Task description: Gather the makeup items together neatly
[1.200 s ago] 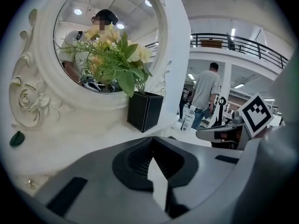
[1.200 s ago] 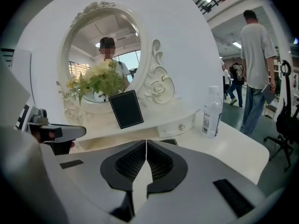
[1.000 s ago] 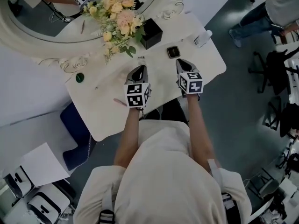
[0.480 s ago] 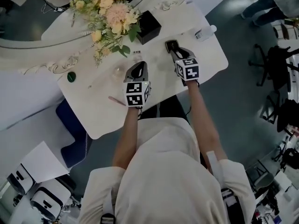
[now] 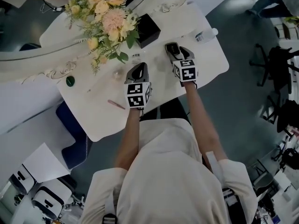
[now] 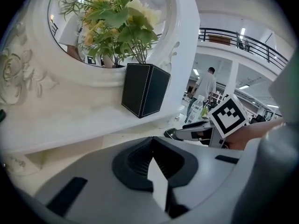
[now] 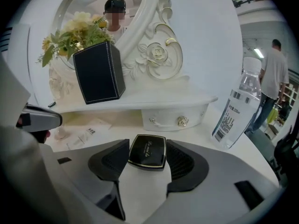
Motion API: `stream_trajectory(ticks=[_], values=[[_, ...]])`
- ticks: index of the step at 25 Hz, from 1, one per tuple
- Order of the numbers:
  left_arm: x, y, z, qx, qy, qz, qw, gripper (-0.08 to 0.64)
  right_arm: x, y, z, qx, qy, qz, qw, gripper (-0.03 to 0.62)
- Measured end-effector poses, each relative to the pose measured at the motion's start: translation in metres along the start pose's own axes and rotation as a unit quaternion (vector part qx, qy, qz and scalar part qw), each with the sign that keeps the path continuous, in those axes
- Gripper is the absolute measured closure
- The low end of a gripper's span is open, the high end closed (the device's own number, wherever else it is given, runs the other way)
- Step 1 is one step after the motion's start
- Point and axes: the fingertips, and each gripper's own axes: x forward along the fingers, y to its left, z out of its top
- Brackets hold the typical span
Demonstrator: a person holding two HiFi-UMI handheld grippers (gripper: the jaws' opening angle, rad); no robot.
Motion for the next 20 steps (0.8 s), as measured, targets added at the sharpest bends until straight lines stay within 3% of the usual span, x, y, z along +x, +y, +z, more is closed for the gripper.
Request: stream_trajectory(ticks=[9,14,20], values=[[0.007,0.014,-0.008,-0.032,0.010,0.021,0.9992,0.545,0.024,-0.002,-0.010,0.021,0.038,-0.013,0.999,0.288],[0.007,0.019,-0.009,-0.039,0.006,0.027,0.9988,0.545,0.032,0.000,-0.017,-0.006,0.061,-0.029,0.998,0.285],[0.007,0.019,-0.018,-0.048,0.012,0.034,0.9982,0.545,0.033,0.002,-0.016,-0.026,0.066,-0.012,0.997,0.287]])
